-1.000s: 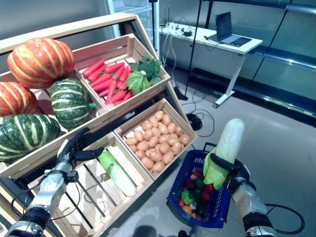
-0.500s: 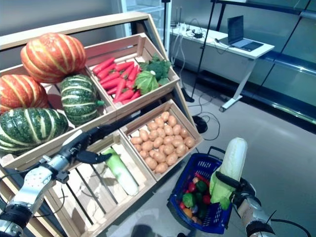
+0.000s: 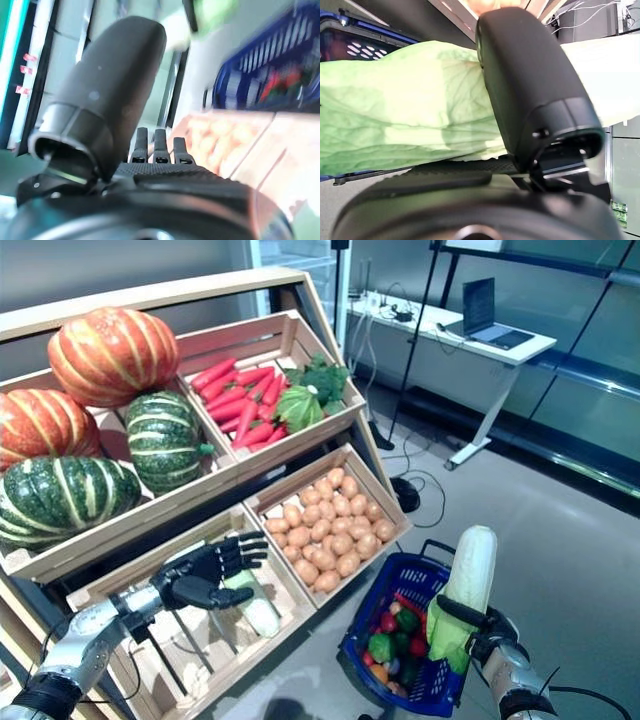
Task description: Put vegetables into the basket
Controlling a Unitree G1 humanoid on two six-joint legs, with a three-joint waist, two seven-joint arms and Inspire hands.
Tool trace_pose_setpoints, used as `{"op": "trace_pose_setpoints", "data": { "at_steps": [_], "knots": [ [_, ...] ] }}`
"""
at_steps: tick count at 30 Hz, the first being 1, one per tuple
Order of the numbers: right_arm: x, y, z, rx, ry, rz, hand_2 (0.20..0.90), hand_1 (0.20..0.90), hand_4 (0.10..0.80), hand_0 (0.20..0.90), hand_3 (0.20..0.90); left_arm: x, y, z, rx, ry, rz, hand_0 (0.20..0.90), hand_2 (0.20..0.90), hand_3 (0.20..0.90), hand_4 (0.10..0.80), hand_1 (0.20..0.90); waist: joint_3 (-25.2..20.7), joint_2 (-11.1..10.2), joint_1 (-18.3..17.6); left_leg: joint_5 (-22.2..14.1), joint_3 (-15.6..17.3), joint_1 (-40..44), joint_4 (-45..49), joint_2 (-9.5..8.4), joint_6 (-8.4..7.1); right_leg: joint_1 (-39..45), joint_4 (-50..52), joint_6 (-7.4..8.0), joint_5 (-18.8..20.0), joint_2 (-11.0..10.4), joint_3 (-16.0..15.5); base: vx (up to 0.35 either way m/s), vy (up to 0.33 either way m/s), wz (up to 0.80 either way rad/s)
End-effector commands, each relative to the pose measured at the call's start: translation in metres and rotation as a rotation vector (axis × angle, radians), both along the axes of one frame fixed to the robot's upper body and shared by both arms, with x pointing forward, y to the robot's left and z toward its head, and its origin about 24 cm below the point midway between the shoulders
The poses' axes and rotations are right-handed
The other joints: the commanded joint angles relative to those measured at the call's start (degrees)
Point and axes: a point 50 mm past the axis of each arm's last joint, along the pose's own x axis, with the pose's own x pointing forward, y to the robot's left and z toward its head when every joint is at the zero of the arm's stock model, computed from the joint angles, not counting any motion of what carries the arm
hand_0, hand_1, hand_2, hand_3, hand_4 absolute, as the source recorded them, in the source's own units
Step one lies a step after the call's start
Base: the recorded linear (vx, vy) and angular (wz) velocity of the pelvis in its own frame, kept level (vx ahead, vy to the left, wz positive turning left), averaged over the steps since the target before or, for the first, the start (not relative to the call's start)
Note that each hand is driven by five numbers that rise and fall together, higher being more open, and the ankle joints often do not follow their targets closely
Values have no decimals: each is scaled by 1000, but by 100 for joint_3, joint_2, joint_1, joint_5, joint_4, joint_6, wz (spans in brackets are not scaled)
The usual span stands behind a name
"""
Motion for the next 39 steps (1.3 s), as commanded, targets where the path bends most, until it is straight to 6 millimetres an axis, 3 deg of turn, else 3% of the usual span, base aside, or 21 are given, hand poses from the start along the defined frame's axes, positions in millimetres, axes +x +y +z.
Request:
{"op": "trace_pose_setpoints", "data": {
  "at_steps": [1,3,7,11,15,19,32,33,39],
  "knots": [
    [31,-26,43,-121,-164,-52,300,300,400,300,300,31,24,79,277,-515,218,900,900,900,800,900,-160,8,48,-80,-238,-409,251,40,46,422,317,16,-592,-251,-484,13,-56,0],
    [33,-27,45,-121,-176,-62,300,300,400,300,300,33,24,97,460,-667,251,900,900,900,800,900,-50,10,78,-161,-298,-618,602,46,55,268,669,-47,-754,-238,-466,-70,-62,1],
    [67,-25,75,-143,-284,-86,300,300,400,300,300,52,11,147,636,-956,282,900,900,900,800,900,653,38,67,-620,-635,-1861,2263,171,21,-866,2156,-257,-1193,-357,-396,-374,-62,7],
    [95,-28,107,-161,-371,-80,300,300,400,300,300,62,-4,177,735,-1149,269,900,900,900,800,900,1160,94,32,-1194,-779,-3068,3704,348,75,-2108,3913,-417,-1700,-801,-400,-337,24,1],
    [104,-39,127,-168,-399,-74,300,300,400,300,300,71,-12,195,776,-1242,263,900,900,900,800,900,1325,112,39,-1703,-903,-3824,4760,357,104,-2913,5109,-433,-2129,-1132,-277,-164,58,-3],
    [112,-38,134,-136,-391,-20,300,300,400,300,300,77,-19,209,746,-1305,264,900,900,900,800,900,1421,132,82,-2089,-1038,-4314,5555,323,125,-3512,5937,-401,-2420,-1399,-146,-60,40,10],
    [127,-38,157,-129,-352,-19,300,300,400,300,300,72,-37,235,671,-1455,246,900,900,900,800,900,1641,357,153,-2792,-1344,-5654,7298,191,32,-4932,7698,-382,-3163,-1616,158,-13,33,5],
    [129,-34,156,-118,-337,3,900,900,800,900,900,72,-37,237,679,-1482,263,900,900,900,800,900,1634,368,147,-2818,-1364,-5789,7425,169,25,-5077,7854,-374,-3211,-1612,177,-27,37,5],
    [129,-27,147,-23,-340,24,900,900,800,900,900,71,-27,247,801,-1610,369,900,900,900,800,900,1573,342,133,-2925,-1443,-6099,7797,172,7,-5410,8261,-377,-3371,-1586,206,3,17,5]
  ]
}}
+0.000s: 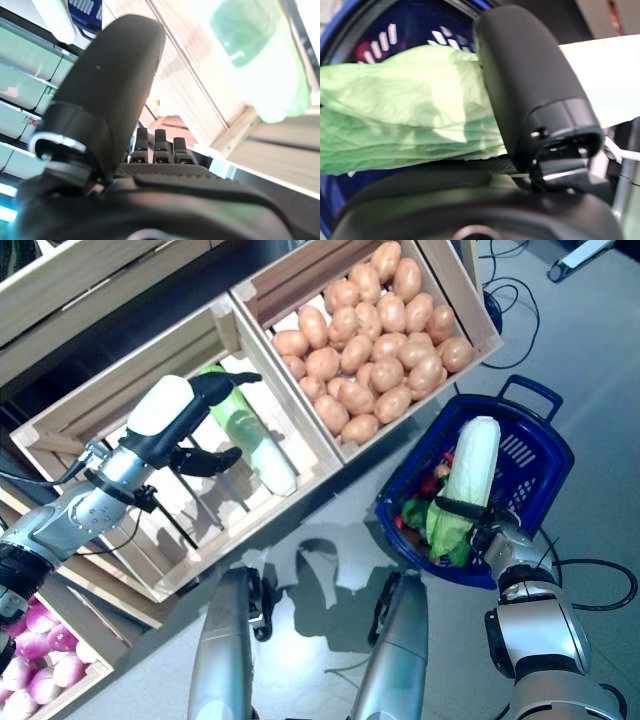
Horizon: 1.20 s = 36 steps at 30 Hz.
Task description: Put vegetables into the basket
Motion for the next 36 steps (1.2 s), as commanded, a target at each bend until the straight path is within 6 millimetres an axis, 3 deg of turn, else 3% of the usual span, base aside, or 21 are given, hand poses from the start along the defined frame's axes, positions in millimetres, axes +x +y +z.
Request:
{"op": "trace_pose_setpoints", "data": {
  "at_steps": [1,7,10,21,26,32,36],
  "knots": [
    [-6,-27,21,44,-109,-73,900,900,800,900,900,-8,3,66,-20,-359,-14,900,900,900,800,900,-416,57,58,-260,-179,158,-286,34,-273,299,35,-73,-175,-69,-7,47,5,-2],
    [-7,-29,23,44,-103,-89,900,900,800,900,900,0,7,64,239,-386,65,900,900,900,800,900,-471,60,0,-283,-195,129,-236,75,-270,255,104,-48,-187,-38,28,47,14,-2],
    [-5,-33,33,0,-114,-106,900,900,800,900,900,5,9,62,408,-359,98,900,900,900,800,900,-470,75,-69,-298,-176,76,-170,116,-257,203,153,-22,-167,-22,70,43,33,-3],
    [13,-28,67,-19,-257,-198,900,900,800,900,900,25,9,64,626,-206,206,900,900,900,800,900,-395,97,-304,-392,-132,-242,121,271,-200,-129,395,60,-162,14,238,7,59,-7],
    [31,-8,95,16,-454,-147,900,900,800,900,900,31,16,58,690,-113,279,900,900,900,800,900,-319,99,-439,-437,-122,-466,267,316,-211,-370,525,86,-154,34,373,5,74,-8],
    [41,21,113,16,-587,-35,900,900,800,900,900,40,27,59,645,-67,379,900,900,900,800,900,-195,31,-575,-522,-164,-876,554,437,-207,-809,811,113,-162,35,504,-44,65,-10],
    [46,43,127,7,-651,45,900,900,800,900,900,49,24,58,634,-46,408,900,900,900,800,900,-106,-51,-658,-569,-233,-1207,778,527,-216,-1139,1050,113,-182,38,575,-83,16,-12]
  ]
}}
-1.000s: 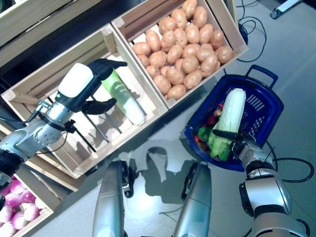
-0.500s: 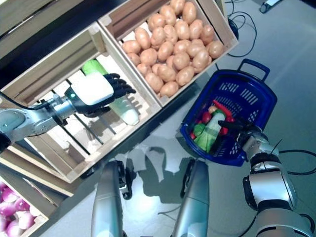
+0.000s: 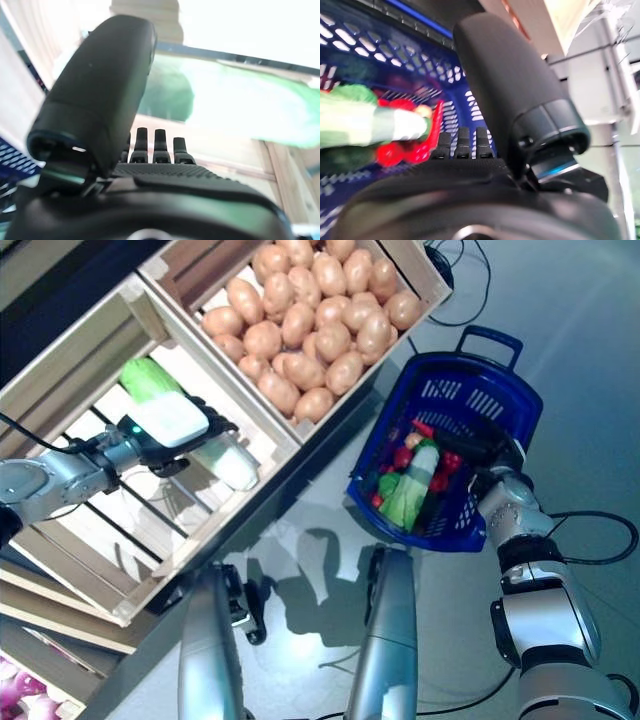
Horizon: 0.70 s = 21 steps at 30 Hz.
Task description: Put vegetables into the basket
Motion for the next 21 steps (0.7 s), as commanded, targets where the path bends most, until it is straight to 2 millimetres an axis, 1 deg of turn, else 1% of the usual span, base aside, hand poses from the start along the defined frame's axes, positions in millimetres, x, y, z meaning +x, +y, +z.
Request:
{"op": "trace_pose_setpoints", "data": {
  "at_steps": [1,2,3,4,8,14,18,19,20,21],
  "knots": [
    [4,13,33,19,-200,1,900,900,800,900,900,15,-2,61,-139,-192,55,900,900,900,800,900,-73,-91,-133,-170,-259,-335,-276,97,-186,52,164,162,-78,-353,113,-69,9,-5],
    [7,21,36,20,-209,32,900,900,800,900,900,19,-6,57,-135,-173,60,900,900,900,800,900,-57,-124,-155,-181,-286,-434,-214,111,-184,-47,227,150,-88,-344,128,-71,8,-3],
    [8,24,37,23,-214,46,900,900,800,900,900,21,-7,55,-135,-175,60,900,900,900,800,900,-47,-137,-161,-189,-298,-474,-183,113,-180,-92,259,145,-92,-338,134,-75,3,-4],
    [10,33,37,33,-225,84,900,900,800,900,900,25,-11,53,-129,-171,64,900,900,900,800,900,-23,-177,-185,-204,-326,-536,-129,131,-172,-163,305,138,-95,-331,140,-49,-5,-4],
    [12,50,41,61,-267,143,900,900,800,900,900,34,-16,48,-91,-115,129,900,900,900,800,900,35,-257,-255,-251,-392,-746,58,176,-152,-374,458,121,-111,-284,175,-47,-14,-11],
    [12,71,47,64,-314,214,900,900,800,900,900,42,-9,33,-69,-8,291,900,900,900,800,900,77,-305,-311,-266,-433,-928,223,200,-106,-552,624,89,-127,-256,228,-28,-30,-6],
    [10,88,47,72,-330,291,900,900,800,900,900,41,6,21,-89,20,395,900,900,900,800,900,56,-319,-309,-251,-441,-926,237,206,-69,-556,655,71,-134,-262,235,-17,-39,-4],
    [10,90,46,74,-335,303,900,900,800,900,900,40,10,18,-93,26,410,611,611,611,607,611,31,-317,-302,-250,-430,-891,207,197,-53,-523,634,63,-144,-274,216,8,-35,-6],
    [9,92,45,76,-336,311,900,900,800,900,900,39,13,15,-91,34,414,556,556,556,571,556,10,-313,-296,-238,-416,-841,169,195,-40,-477,607,57,-147,-284,195,0,0,0],
    [9,93,45,78,-337,316,900,900,800,900,900,38,16,12,-93,40,424,300,300,300,400,300,-4,-310,-291,-230,-404,-798,133,195,-37,-434,580,56,-150,-296,180,0,0,0]
  ]
}}
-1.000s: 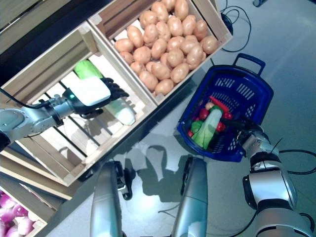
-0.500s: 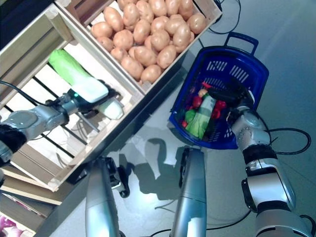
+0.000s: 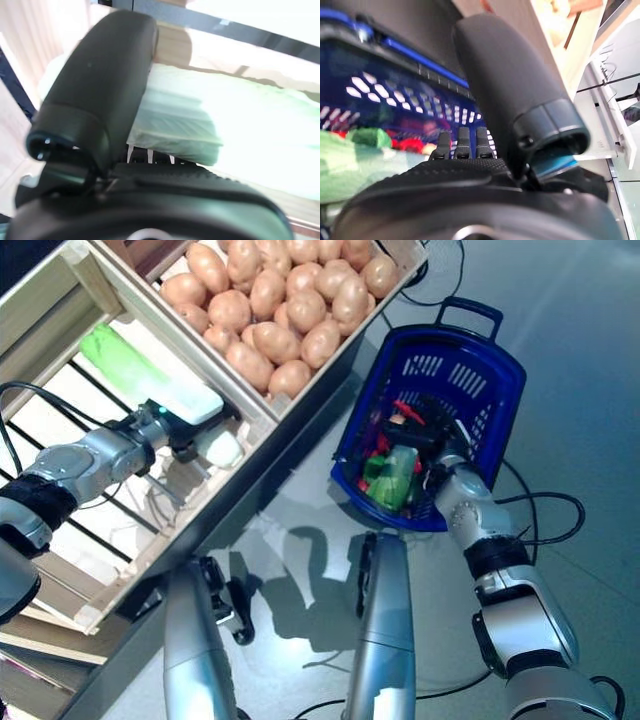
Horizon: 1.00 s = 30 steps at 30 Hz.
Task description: Put vegetables into the basket
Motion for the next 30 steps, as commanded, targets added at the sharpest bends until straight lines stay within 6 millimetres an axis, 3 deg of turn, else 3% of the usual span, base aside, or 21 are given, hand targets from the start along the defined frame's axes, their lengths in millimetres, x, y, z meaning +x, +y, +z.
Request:
{"op": "trace_pose_setpoints", "data": {
  "at_steps": [1,8,13,18,23,25,30],
  "knots": [
    [0,19,47,89,-266,71,900,900,800,900,900,6,41,0,-24,20,275,300,300,300,400,300,45,-132,-174,-3,-108,-21,-713,10,-18,338,-60,44,-109,-467,69,0,0,0],
    [-2,25,42,92,-273,90,900,900,800,900,900,-2,60,-20,-29,107,353,300,300,300,400,300,-157,-89,-132,167,75,570,-1220,15,34,986,-613,51,-1,-482,-123,44,5,4],
    [-2,28,34,92,-242,100,900,900,800,900,900,-10,69,-38,-50,131,333,300,300,300,400,300,-280,-102,-84,386,247,1250,-1786,17,-11,1717,-1267,57,163,-492,-298,59,1,0],
    [-3,32,30,82,-232,122,900,900,800,900,900,-14,69,-38,-116,70,277,300,300,300,400,300,-399,-83,-23,701,468,1909,-2561,-30,-38,2370,-2066,62,386,-432,-422,46,15,6],
    [-5,40,20,53,-210,145,900,900,800,900,900,-13,54,-22,-362,-68,158,300,300,300,400,300,-531,-86,78,1025,583,2604,-3408,-106,-33,3028,-2817,1,611,-415,-514,37,6,9],
    [-7,43,13,9,-200,144,900,900,800,900,900,-14,47,-13,-535,-119,102,300,300,300,400,300,-612,-97,145,1132,648,2949,-3787,-145,-10,3343,-3147,-21,700,-408,-582,46,-8,13],
    [-12,46,2,-84,-198,152,900,900,800,900,900,-23,31,-15,-859,-126,-17,300,300,300,400,300,-858,-145,304,1433,748,3681,-4642,-268,47,4055,-3921,-96,1001,-387,-787,35,-28,6]
  ]
}}
